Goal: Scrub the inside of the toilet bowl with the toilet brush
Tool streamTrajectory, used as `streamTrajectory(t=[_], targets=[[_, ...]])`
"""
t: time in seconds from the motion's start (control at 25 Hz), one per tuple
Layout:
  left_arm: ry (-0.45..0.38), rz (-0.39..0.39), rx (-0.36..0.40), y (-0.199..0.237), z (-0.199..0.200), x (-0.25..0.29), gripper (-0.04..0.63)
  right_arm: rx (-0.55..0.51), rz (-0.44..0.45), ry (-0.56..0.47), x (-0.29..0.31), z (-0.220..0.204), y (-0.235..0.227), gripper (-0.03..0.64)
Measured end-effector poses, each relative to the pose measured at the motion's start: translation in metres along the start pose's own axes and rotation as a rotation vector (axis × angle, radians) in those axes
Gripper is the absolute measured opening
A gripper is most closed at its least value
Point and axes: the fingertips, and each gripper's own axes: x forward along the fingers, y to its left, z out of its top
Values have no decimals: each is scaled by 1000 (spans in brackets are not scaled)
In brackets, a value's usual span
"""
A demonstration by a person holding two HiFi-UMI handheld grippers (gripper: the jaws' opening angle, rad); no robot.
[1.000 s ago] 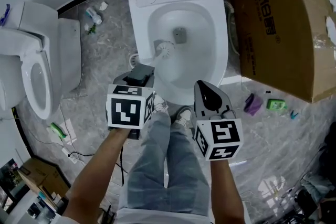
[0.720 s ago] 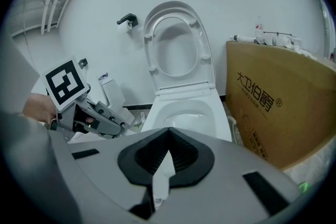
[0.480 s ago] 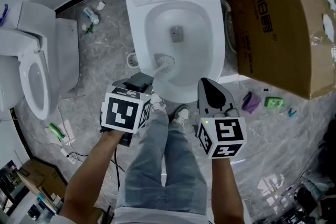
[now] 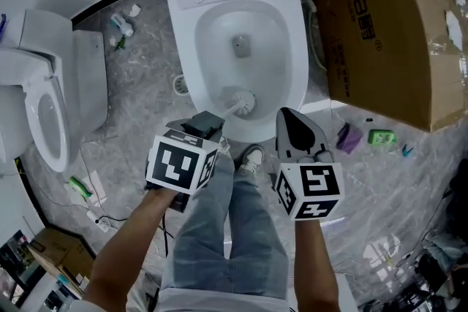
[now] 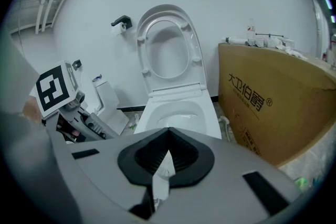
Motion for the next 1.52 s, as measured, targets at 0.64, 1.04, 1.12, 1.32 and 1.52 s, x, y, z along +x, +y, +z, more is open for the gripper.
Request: streamTrajectory(t=[0.64,1.04,1.12,1.32,1.52], targets=[[-44,-78,16,-37,37,23,152,35,-43,-2,-4,-4,-19,0],[-99,-74,-10,-41,65,33,152,41,-26,-8,1,-2,-12,0],[-121,-59,-10,-38,69,31,152,47,-28,-5,1,-4,-13,0],[-137,-26,-24,-24,71,37,152,46,-32,2,7,-7,-13,0],[-127,-14,-28,-9,72,48,152,40,-24,7,15,-3,-6,0]])
